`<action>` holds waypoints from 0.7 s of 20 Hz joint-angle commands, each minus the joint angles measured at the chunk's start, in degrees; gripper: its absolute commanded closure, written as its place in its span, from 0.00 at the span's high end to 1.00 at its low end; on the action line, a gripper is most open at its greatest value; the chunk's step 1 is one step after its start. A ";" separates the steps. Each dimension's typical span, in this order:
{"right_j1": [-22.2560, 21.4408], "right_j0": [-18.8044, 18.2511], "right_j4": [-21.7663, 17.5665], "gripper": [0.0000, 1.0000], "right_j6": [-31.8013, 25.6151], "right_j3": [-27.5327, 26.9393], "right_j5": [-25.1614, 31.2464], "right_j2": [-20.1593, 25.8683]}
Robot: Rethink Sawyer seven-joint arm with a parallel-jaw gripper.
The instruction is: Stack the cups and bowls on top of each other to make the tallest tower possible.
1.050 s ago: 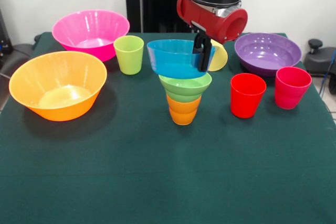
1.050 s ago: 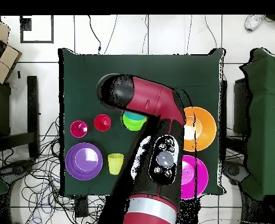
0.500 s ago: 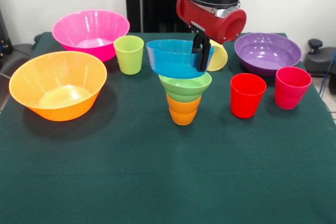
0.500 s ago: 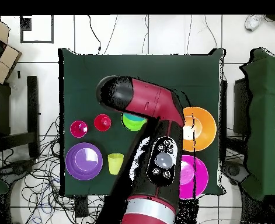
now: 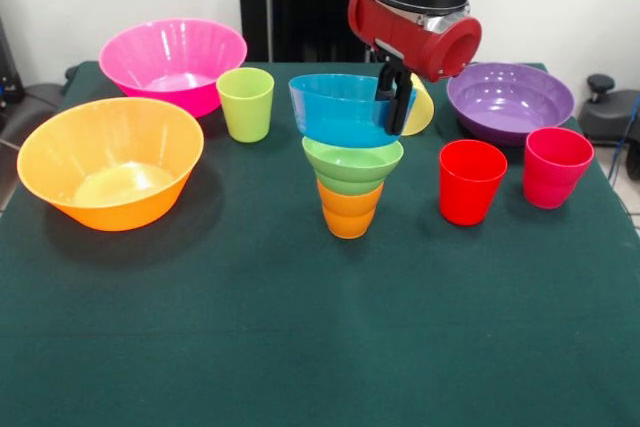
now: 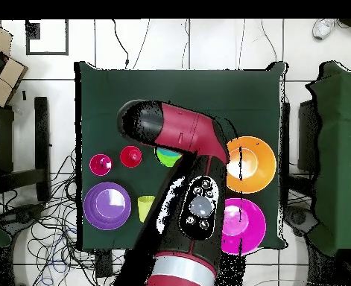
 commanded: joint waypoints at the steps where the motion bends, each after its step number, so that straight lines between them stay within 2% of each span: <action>1: 1.12 1.32 -2.74 0.00 4.80 5.00 -4.34 2.45; 14: 0.92 1.02 -2.10 0.00 3.89 7.41 -7.60 3.10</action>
